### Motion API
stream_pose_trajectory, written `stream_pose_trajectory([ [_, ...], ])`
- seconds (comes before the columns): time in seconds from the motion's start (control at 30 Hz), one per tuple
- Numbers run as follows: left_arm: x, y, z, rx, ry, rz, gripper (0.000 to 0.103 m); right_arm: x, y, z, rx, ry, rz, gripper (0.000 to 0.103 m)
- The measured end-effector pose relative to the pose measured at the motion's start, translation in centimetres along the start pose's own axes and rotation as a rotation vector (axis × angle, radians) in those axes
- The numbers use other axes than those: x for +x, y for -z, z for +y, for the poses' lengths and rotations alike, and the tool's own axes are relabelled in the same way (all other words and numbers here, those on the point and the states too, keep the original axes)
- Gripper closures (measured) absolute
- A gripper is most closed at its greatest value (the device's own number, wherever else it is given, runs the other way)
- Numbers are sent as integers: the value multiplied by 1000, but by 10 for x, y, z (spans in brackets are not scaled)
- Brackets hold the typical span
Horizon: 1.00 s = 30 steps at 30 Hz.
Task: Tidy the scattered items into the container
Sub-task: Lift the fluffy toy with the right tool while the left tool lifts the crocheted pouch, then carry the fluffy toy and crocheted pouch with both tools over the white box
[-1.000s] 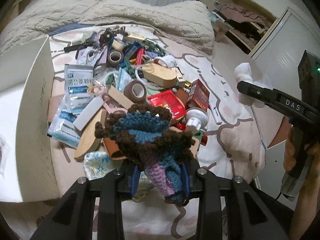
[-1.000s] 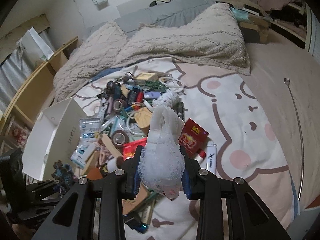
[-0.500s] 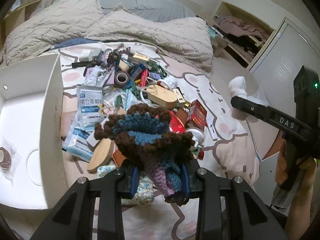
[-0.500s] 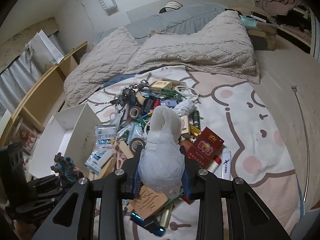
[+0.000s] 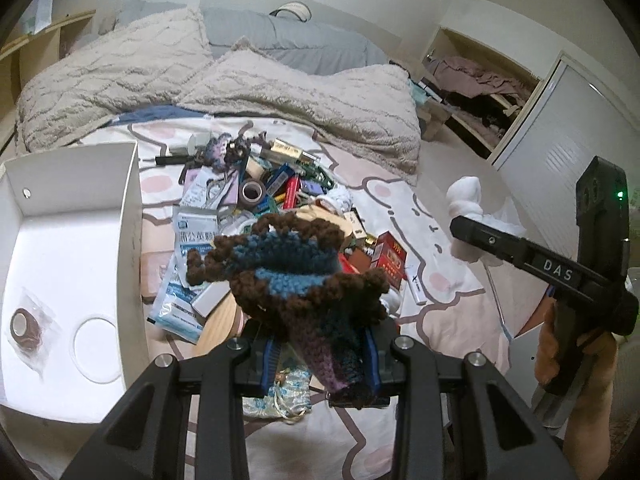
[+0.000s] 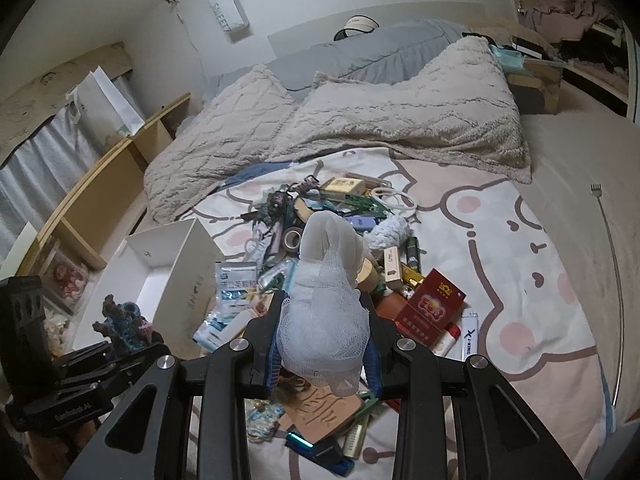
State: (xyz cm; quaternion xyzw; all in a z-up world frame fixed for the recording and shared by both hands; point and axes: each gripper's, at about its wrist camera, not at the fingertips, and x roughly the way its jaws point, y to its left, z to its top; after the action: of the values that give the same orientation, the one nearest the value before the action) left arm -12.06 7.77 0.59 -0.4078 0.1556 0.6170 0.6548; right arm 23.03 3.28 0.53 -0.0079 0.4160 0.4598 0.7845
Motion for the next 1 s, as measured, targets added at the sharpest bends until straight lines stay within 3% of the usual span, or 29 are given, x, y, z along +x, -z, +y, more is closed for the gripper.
stream_pose_trajectory([
  [0.6, -45, -19, -8, 58, -4, -120, 69, -13, -7, 12, -5, -39, -45, 69],
  [1.0, -98, -51, 18, 23, -23, -241, 69, -7, -8, 22, -35, -30, -58, 69],
])
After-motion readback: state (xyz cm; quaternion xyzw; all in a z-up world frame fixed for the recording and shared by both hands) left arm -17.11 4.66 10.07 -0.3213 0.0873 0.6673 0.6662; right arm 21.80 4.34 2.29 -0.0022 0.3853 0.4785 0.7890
